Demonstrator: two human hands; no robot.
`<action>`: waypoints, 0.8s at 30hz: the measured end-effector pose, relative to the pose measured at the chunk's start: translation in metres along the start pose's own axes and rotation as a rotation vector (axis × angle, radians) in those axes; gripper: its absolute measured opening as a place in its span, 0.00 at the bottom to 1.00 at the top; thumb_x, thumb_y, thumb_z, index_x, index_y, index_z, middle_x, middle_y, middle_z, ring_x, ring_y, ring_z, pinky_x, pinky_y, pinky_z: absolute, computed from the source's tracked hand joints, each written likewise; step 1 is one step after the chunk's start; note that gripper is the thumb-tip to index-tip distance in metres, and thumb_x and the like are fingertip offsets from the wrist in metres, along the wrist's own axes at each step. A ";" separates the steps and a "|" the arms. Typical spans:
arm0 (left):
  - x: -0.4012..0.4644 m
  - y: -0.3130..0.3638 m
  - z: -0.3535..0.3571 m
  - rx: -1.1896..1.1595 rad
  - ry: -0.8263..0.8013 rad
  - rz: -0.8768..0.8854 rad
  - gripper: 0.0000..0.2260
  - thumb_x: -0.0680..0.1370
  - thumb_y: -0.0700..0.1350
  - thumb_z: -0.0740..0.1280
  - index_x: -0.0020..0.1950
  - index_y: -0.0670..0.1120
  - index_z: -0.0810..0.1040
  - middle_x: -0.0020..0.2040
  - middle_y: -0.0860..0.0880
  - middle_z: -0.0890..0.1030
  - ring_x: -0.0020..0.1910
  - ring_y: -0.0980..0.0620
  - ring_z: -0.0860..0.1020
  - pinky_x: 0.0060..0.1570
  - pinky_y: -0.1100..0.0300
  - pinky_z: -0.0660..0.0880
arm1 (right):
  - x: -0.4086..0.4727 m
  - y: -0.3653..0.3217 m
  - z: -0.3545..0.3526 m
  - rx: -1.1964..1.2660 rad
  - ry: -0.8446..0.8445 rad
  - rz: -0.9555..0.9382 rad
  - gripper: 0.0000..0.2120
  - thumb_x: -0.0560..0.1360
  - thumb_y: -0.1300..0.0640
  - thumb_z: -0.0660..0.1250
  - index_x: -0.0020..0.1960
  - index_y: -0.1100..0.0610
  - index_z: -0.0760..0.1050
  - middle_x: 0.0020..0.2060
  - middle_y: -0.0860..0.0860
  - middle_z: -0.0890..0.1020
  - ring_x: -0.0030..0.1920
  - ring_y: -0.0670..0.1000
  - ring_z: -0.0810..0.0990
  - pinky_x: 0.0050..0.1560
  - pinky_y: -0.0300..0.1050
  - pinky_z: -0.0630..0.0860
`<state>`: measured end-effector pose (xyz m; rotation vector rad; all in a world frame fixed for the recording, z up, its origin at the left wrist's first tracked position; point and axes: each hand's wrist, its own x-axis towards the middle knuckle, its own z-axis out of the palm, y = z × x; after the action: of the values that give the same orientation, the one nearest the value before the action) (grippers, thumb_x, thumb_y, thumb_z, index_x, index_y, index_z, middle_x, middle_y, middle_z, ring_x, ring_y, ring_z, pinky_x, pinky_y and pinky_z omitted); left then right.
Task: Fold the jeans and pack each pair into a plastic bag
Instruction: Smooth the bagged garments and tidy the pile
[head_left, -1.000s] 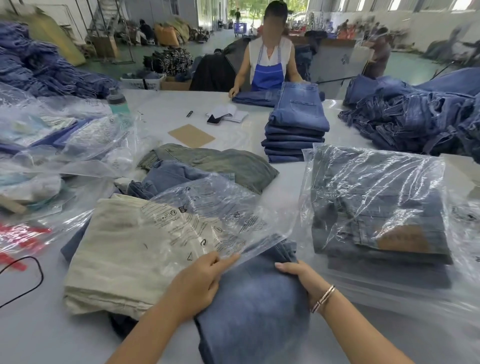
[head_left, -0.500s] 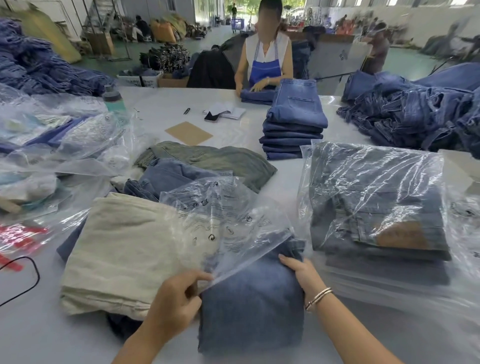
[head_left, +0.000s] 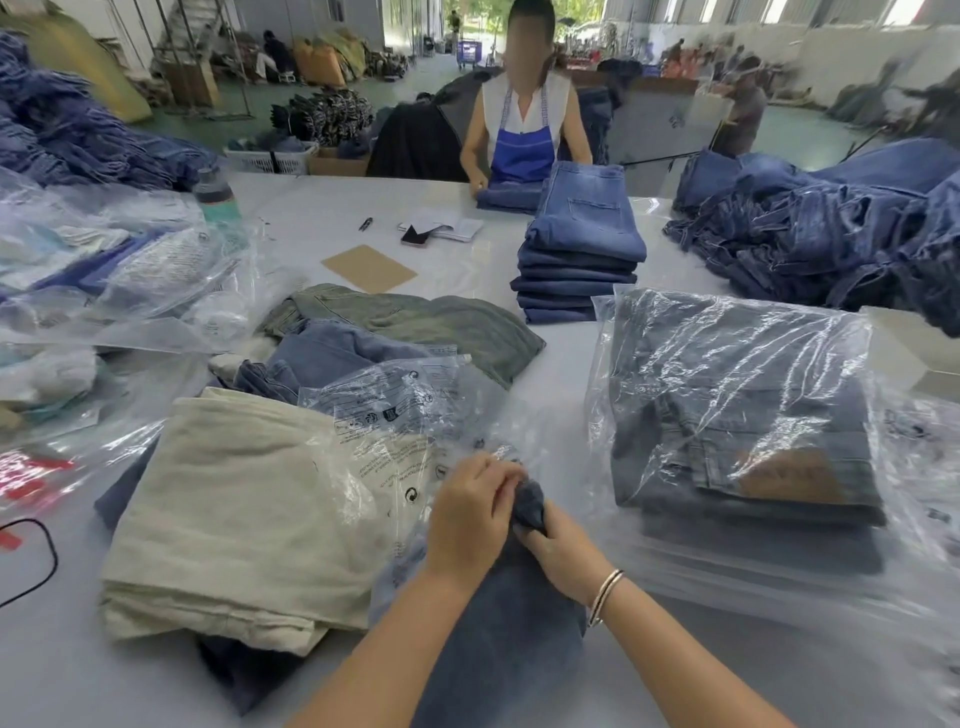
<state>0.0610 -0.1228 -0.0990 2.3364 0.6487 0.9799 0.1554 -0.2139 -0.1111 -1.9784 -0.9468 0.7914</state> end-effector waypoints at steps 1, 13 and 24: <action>-0.003 0.007 0.004 -0.005 -0.023 0.089 0.07 0.76 0.41 0.64 0.47 0.44 0.82 0.41 0.48 0.78 0.40 0.48 0.77 0.41 0.58 0.73 | 0.001 0.003 -0.001 -0.051 -0.015 -0.001 0.21 0.78 0.66 0.61 0.70 0.61 0.65 0.63 0.52 0.75 0.64 0.49 0.72 0.55 0.27 0.65; -0.116 -0.084 -0.037 -0.123 0.286 -1.060 0.22 0.68 0.52 0.73 0.50 0.34 0.78 0.52 0.33 0.79 0.50 0.41 0.76 0.56 0.47 0.71 | -0.013 0.040 -0.009 0.388 0.036 0.183 0.33 0.71 0.76 0.66 0.72 0.62 0.60 0.61 0.54 0.73 0.60 0.53 0.72 0.55 0.27 0.70; -0.131 -0.076 -0.022 -0.537 -0.008 -1.333 0.14 0.76 0.49 0.70 0.53 0.38 0.77 0.50 0.42 0.78 0.47 0.49 0.74 0.44 0.59 0.67 | -0.015 0.058 0.000 -0.068 0.035 0.288 0.16 0.78 0.59 0.62 0.65 0.53 0.67 0.58 0.58 0.79 0.58 0.58 0.77 0.56 0.45 0.72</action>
<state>-0.0541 -0.1390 -0.1984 1.0086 1.4133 0.3875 0.1671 -0.2505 -0.1575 -2.2117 -0.6840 0.8877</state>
